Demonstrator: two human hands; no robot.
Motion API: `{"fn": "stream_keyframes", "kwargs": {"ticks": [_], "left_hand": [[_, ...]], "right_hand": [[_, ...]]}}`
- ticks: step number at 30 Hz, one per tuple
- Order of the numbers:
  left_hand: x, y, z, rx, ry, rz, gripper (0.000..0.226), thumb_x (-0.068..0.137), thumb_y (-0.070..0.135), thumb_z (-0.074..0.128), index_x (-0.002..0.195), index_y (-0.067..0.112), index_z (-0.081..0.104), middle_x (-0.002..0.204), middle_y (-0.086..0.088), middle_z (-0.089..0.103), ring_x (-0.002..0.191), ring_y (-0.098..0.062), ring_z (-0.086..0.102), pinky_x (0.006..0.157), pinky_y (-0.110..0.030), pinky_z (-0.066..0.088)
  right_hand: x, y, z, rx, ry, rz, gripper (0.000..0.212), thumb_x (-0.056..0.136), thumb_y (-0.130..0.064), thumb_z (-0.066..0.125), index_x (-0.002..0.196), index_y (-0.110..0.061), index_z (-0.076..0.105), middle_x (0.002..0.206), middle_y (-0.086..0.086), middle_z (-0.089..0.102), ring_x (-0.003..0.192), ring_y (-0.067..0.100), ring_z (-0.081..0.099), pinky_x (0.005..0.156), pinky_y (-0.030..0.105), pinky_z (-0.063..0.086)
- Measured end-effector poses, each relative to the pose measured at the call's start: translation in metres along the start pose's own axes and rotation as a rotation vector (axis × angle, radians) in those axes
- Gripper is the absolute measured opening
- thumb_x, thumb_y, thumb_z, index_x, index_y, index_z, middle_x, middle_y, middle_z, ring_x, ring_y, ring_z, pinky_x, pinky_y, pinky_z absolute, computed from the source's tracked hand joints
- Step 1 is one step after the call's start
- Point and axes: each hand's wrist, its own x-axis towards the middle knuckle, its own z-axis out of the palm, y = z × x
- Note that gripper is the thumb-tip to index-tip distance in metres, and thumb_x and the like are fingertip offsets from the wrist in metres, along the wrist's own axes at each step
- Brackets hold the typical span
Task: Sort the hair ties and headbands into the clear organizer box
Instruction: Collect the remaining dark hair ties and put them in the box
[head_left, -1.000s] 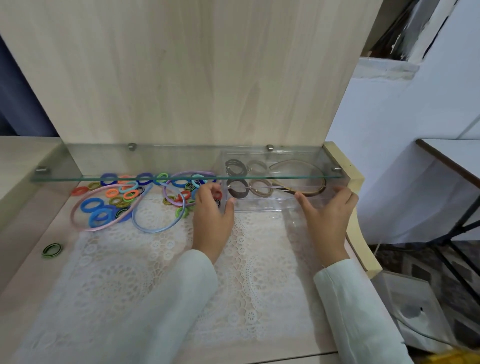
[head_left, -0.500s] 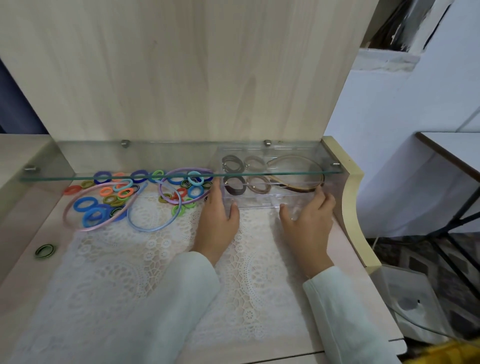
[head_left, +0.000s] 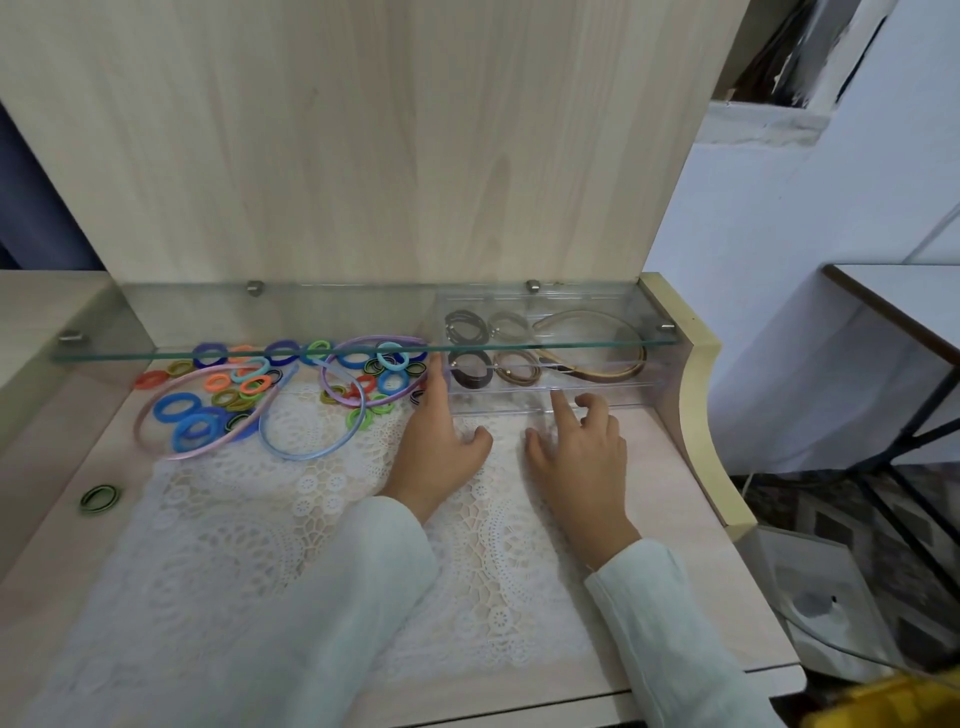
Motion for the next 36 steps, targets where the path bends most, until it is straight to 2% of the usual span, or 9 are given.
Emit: {"fn": "stream_keyframes", "kwargs": {"ticks": [6,10,14,19,24,27,29,32,36], "left_hand": [[0.000,0.001,-0.001,0.013,-0.011,0.015,0.106,0.083,0.026,0.071,0.157,0.025,-0.005,0.159,0.000,0.032,0.141,-0.021,0.036,0.110,-0.028,0.033],[-0.002,0.002,-0.002,0.004,-0.008,0.026,0.106,0.083,0.029,0.071,0.157,0.027,-0.004,0.160,0.002,0.030,0.143,-0.020,0.034,0.113,-0.031,0.032],[-0.001,0.002,-0.002,-0.037,-0.019,0.014,0.102,0.084,0.033,0.068,0.157,0.029,-0.002,0.160,0.004,0.028,0.144,-0.019,0.032,0.117,-0.038,0.031],[-0.004,0.008,-0.003,-0.148,-0.020,-0.006,0.081,0.098,0.034,0.055,0.158,0.025,0.002,0.163,0.006,0.019,0.148,-0.012,0.020,0.114,-0.024,0.016],[-0.003,0.010,-0.003,-0.153,-0.020,-0.009,0.071,0.103,0.032,0.044,0.158,0.025,0.000,0.164,0.008,0.013,0.149,-0.009,0.015,0.113,-0.020,0.011],[-0.004,0.009,-0.004,-0.115,-0.021,-0.033,0.068,0.105,0.031,0.038,0.158,0.026,-0.004,0.165,0.006,0.010,0.149,-0.012,0.016,0.112,-0.020,0.010],[-0.008,0.010,-0.004,-0.070,-0.020,-0.031,0.069,0.105,0.029,0.038,0.158,0.024,-0.006,0.165,0.004,0.007,0.150,-0.013,0.012,0.112,-0.020,0.009],[-0.015,0.011,-0.004,-0.020,-0.026,-0.018,0.069,0.105,0.026,0.036,0.157,0.020,-0.008,0.166,0.003,-0.002,0.151,-0.012,0.002,0.113,-0.021,0.004],[-0.022,0.009,-0.006,0.058,-0.059,0.013,0.074,0.102,0.019,0.040,0.157,0.016,-0.010,0.165,0.004,-0.011,0.151,-0.011,-0.007,0.115,-0.022,-0.001]], "right_hand": [[0.005,0.002,-0.005,-0.034,-0.001,0.014,0.045,0.082,-0.034,0.068,0.123,-0.017,0.060,0.121,0.019,0.052,0.105,0.038,0.052,0.079,0.045,0.048],[0.004,0.006,-0.003,0.017,-0.036,0.025,0.046,0.081,-0.028,0.069,0.125,-0.017,0.058,0.135,0.030,0.038,0.124,0.047,0.036,0.095,0.052,0.041],[0.004,0.009,-0.004,0.091,-0.037,0.024,0.035,0.081,-0.022,0.069,0.115,-0.014,0.062,0.137,0.033,0.033,0.129,0.051,0.029,0.099,0.054,0.036],[-0.001,0.010,-0.015,0.148,-0.045,0.014,0.019,0.083,-0.017,0.065,0.102,-0.014,0.066,0.138,0.034,0.038,0.134,0.050,0.027,0.104,0.054,0.032],[-0.004,0.017,-0.033,0.178,-0.118,0.042,0.020,0.081,-0.008,0.061,0.096,-0.015,0.074,0.142,0.025,0.042,0.138,0.044,0.023,0.110,0.049,0.023],[-0.001,0.020,-0.045,0.233,-0.065,0.069,0.020,0.083,-0.011,0.058,0.089,-0.016,0.076,0.134,0.018,0.053,0.134,0.038,0.032,0.109,0.040,0.024],[0.002,0.024,-0.049,0.233,-0.020,0.092,0.028,0.085,-0.023,0.049,0.098,-0.015,0.073,0.127,0.015,0.059,0.129,0.034,0.040,0.108,0.039,0.026],[0.010,0.037,-0.044,0.132,-0.031,0.128,0.058,0.085,-0.043,0.035,0.118,-0.004,0.062,0.128,0.020,0.057,0.130,0.037,0.041,0.115,0.045,0.022],[0.013,0.044,-0.049,0.113,-0.277,0.324,0.072,0.092,-0.047,0.048,0.143,0.000,0.031,0.154,0.027,0.018,0.145,0.040,0.008,0.119,0.046,0.005]]}}
